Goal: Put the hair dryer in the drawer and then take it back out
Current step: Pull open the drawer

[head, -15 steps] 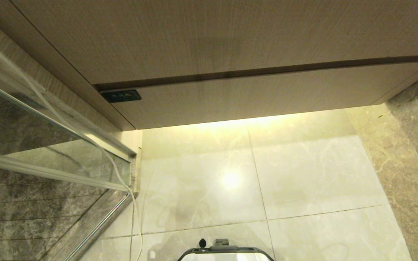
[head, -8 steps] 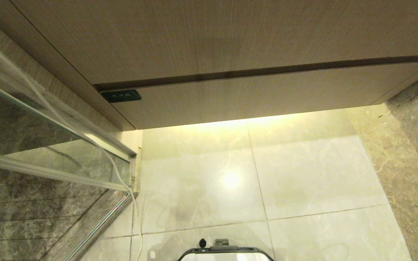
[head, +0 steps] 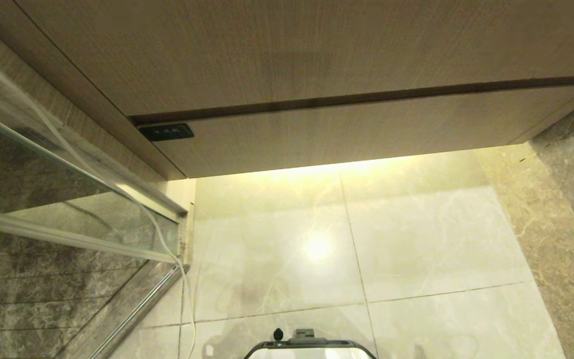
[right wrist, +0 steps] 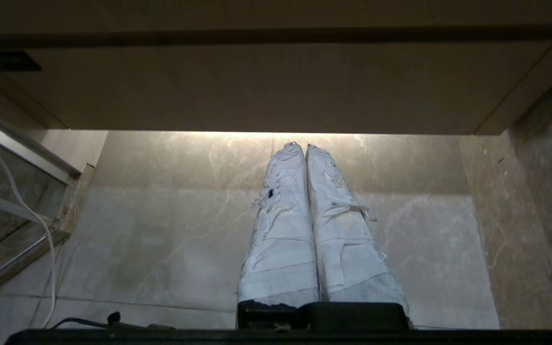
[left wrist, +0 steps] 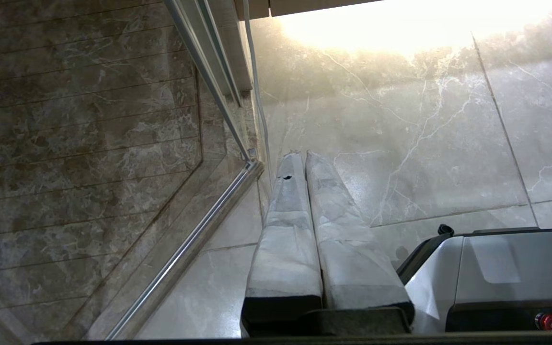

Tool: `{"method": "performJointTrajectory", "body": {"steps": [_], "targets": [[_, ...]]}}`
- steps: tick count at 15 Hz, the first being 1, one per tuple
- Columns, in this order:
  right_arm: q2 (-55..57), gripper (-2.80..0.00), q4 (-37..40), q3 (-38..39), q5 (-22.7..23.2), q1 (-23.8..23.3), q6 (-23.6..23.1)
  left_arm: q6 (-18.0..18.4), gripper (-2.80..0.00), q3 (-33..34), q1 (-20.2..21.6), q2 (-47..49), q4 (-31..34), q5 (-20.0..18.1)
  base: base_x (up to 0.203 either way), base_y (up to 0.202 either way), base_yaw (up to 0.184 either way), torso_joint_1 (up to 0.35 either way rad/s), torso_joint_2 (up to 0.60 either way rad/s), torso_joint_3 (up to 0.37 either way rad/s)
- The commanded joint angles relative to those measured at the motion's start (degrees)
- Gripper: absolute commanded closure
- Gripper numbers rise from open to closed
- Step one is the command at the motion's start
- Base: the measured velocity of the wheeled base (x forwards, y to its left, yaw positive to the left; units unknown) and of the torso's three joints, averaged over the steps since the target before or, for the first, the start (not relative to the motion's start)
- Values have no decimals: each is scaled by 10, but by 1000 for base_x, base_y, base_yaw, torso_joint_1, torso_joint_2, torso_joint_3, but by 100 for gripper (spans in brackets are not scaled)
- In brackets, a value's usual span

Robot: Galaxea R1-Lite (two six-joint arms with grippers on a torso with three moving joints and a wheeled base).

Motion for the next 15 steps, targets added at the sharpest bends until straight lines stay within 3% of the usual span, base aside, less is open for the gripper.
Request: {"method": "performJointTrajectory", "body": {"steps": [1,4,7,8,10,14,15], "targets": [[156,0,28,-99,10,3,-3,0,0,1,0,0,0,0,0,0,0,0,0,0],[300,0,94,-183,46,11,-14,0,0,0,0,0,0,0,0,0,0,0,0,0],[396,0,99,-217,151,19,-54,0,0,0,0,0,0,0,0,0,0,0,0,0],[418,-280,99,-218,167,17,-94,0,0,1,0,0,0,0,0,0,0,0,0,0],[447,-280,125,-220,163,15,-182,0,0,1,0,0,0,0,0,0,0,0,0,0],[500,-280,127,-210,121,21,-299,0,0,1,0,0,0,0,0,0,0,0,0,0],[520,-280,113,-217,91,21,-314,0,0,1,0,0,0,0,0,0,0,0,0,0]]}}
